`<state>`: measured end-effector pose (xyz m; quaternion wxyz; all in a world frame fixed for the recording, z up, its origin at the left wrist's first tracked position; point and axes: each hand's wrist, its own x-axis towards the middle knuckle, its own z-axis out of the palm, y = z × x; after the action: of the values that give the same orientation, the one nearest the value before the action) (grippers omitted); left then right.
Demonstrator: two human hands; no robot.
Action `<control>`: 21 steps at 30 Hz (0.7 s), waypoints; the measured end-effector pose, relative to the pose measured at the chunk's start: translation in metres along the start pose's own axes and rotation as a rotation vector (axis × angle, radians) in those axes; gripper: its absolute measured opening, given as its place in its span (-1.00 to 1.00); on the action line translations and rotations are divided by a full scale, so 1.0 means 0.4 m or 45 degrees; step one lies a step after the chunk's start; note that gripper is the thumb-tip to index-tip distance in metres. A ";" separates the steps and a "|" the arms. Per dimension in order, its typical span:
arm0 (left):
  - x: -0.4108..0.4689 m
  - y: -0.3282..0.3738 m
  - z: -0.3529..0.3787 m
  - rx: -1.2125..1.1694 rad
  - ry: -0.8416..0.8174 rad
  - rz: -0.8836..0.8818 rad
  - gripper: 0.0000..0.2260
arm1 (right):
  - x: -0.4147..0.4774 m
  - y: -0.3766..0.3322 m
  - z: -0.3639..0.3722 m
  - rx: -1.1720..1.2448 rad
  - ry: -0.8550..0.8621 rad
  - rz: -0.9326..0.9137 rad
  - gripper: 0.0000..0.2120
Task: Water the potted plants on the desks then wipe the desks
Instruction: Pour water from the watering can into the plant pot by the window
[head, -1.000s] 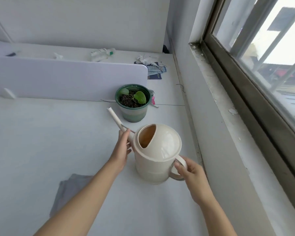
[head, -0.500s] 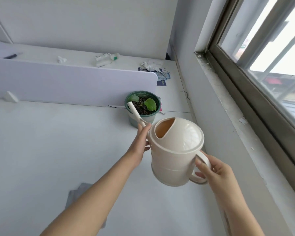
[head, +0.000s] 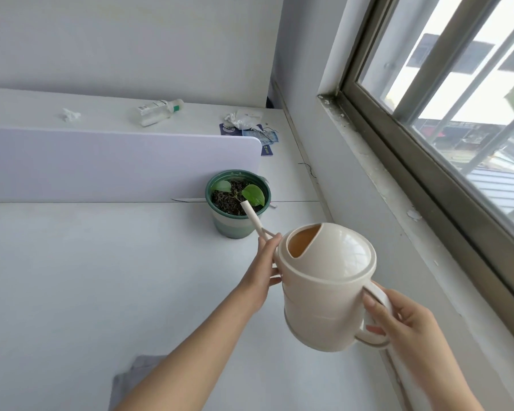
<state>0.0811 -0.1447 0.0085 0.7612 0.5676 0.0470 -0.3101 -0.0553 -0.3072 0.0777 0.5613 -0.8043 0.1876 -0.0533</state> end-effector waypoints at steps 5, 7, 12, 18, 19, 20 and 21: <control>0.014 0.017 0.022 -0.046 -0.054 -0.043 -0.35 | 0.007 -0.016 -0.005 -0.050 0.084 0.022 -0.82; 0.019 0.019 0.024 -0.061 -0.073 -0.051 -0.39 | 0.012 -0.025 -0.003 -0.032 0.103 0.038 -0.86; 0.032 0.023 0.016 -0.071 -0.102 -0.071 -0.36 | 0.018 -0.040 0.010 -0.033 0.094 0.049 -0.90; 0.035 0.019 -0.016 -0.060 -0.115 -0.072 -0.37 | 0.026 -0.046 0.031 -0.038 0.100 0.056 -0.84; 0.036 0.018 -0.023 -0.059 -0.113 -0.066 -0.36 | 0.028 -0.048 0.036 -0.030 0.090 0.055 -0.84; 0.037 0.018 -0.029 -0.058 -0.113 -0.060 -0.36 | 0.030 -0.054 0.040 -0.029 0.081 0.051 -0.84; 0.039 0.020 -0.036 -0.057 -0.112 -0.052 -0.35 | 0.033 -0.055 0.044 -0.035 0.064 0.043 -0.84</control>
<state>0.1018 -0.1370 0.0034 0.7686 0.5352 0.0320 -0.3491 -0.0324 -0.2897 0.0900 0.5461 -0.8071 0.2158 -0.0615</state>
